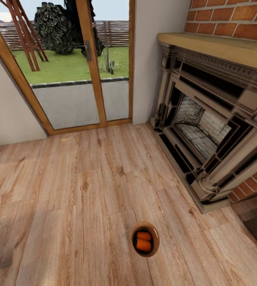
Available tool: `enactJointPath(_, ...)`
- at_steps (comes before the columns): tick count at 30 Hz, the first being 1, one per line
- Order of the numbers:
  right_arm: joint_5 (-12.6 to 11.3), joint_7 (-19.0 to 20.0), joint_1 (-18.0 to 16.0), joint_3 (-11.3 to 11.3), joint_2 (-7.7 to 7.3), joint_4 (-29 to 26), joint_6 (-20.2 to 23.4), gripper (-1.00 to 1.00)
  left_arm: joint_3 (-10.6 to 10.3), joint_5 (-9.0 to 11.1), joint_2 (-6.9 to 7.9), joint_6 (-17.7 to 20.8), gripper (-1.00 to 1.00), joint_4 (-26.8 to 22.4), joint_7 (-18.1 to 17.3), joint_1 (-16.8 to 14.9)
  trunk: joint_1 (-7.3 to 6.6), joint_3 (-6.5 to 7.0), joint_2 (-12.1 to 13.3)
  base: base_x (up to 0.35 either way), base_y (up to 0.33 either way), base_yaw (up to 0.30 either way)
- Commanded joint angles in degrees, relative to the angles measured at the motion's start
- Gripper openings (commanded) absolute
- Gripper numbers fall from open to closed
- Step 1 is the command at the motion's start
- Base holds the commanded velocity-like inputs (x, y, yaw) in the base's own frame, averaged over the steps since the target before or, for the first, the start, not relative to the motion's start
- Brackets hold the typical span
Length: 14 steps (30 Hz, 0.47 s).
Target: Put the three can of soda from the living room inside the tash can in the kitchen.
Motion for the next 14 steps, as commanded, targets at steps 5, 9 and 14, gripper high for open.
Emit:
enactJointPath(5,-0.01,0.00,0.01,0.00,0.00,0.00,0.00,1.00,0.00,0.00,0.00,0.00,1.00,0.00,0.00,0.00,0.00,0.00,0.00,0.000,0.000,0.000)
enactJointPath(9,-0.01,0.00,0.00,0.00,0.00,0.00,0.00,1.00,0.00,0.00,-0.03,0.00,1.00,0.00,-0.01,0.00,0.00,0.00,0.00,0.000,0.000,0.000)
enactJointPath(14,-0.01,0.00,-0.01,0.00,0.00,0.00,0.00,1.00,0.00,0.00,0.00,0.00,1.00,0.00,0.00,0.00,0.00,0.00,0.00,0.000,0.000,0.000)
